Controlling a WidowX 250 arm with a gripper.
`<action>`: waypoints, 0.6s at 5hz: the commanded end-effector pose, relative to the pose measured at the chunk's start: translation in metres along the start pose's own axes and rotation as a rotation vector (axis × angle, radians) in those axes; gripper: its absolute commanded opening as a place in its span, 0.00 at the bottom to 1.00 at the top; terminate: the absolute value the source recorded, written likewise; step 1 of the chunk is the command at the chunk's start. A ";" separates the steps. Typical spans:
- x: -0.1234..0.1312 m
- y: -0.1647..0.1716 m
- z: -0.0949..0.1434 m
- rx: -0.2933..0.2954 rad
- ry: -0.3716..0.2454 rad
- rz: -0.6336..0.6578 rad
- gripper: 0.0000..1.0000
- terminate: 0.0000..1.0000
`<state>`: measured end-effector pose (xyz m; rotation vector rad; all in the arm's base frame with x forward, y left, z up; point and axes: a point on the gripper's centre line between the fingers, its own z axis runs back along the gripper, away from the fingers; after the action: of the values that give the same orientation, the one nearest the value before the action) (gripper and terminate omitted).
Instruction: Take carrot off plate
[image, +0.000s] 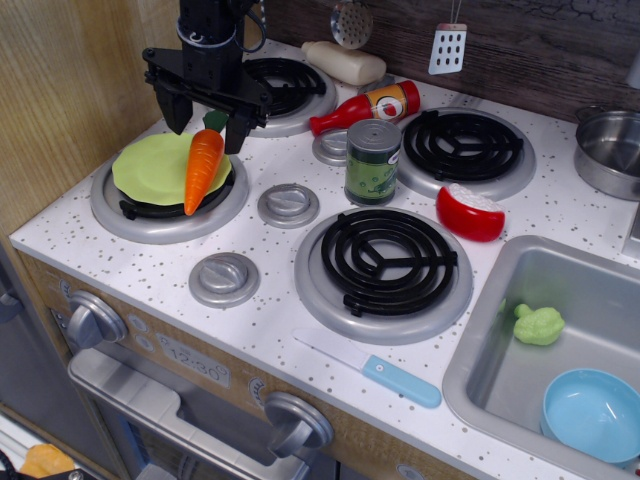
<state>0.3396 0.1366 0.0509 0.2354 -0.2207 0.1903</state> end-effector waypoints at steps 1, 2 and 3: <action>0.002 0.016 -0.005 -0.029 -0.017 -0.007 1.00 0.00; 0.003 0.016 -0.009 -0.043 -0.009 -0.003 0.00 0.00; 0.003 0.016 -0.010 -0.059 0.002 -0.011 0.00 0.00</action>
<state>0.3273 0.1482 0.0319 0.1819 -0.1335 0.1654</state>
